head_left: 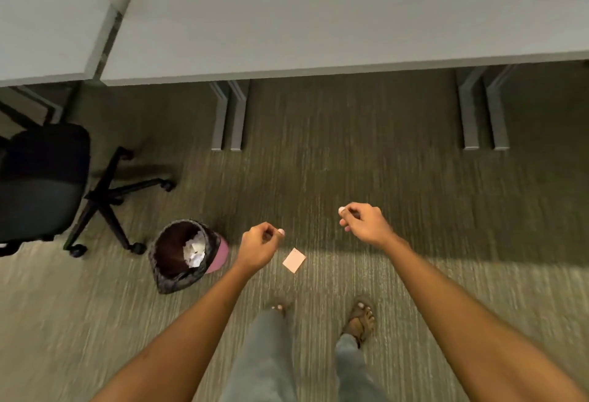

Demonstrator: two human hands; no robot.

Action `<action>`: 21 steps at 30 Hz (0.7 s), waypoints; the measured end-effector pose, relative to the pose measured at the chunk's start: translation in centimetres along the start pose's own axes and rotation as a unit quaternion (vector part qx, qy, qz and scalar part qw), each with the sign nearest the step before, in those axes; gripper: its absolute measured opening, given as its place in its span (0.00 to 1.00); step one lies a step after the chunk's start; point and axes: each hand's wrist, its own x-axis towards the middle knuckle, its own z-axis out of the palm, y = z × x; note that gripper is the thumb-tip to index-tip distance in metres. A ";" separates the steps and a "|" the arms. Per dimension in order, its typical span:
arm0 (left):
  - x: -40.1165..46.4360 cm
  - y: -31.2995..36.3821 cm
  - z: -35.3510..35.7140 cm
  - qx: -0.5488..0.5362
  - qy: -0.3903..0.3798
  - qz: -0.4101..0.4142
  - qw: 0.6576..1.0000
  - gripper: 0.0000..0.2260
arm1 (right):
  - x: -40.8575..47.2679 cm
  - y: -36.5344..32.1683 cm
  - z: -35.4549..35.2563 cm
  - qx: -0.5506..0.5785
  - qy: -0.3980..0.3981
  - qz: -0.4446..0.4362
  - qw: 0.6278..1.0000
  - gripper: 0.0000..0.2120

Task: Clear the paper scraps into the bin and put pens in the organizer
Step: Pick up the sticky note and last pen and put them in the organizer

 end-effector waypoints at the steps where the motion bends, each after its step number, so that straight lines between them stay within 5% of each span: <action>1: 0.0 -0.9 -0.2 0.025 -0.014 0.000 1.000 0.11 | -0.1 0.6 1.3 0.005 0.006 0.012 1.000 0.11; 4: 0.9 -4.3 -1.1 0.081 -0.074 -0.002 0.994 0.10 | 0.1 1.6 5.6 0.013 0.010 0.053 0.998 0.11; 11: 7.6 -13.8 -3.9 0.144 -0.133 0.040 0.980 0.30 | 1.2 3.8 17.3 0.069 0.066 0.154 0.983 0.12; 21: 16.9 -31.1 3.6 0.253 -0.217 0.041 0.942 0.26 | 3.9 15.9 33.9 0.031 0.093 0.256 0.962 0.06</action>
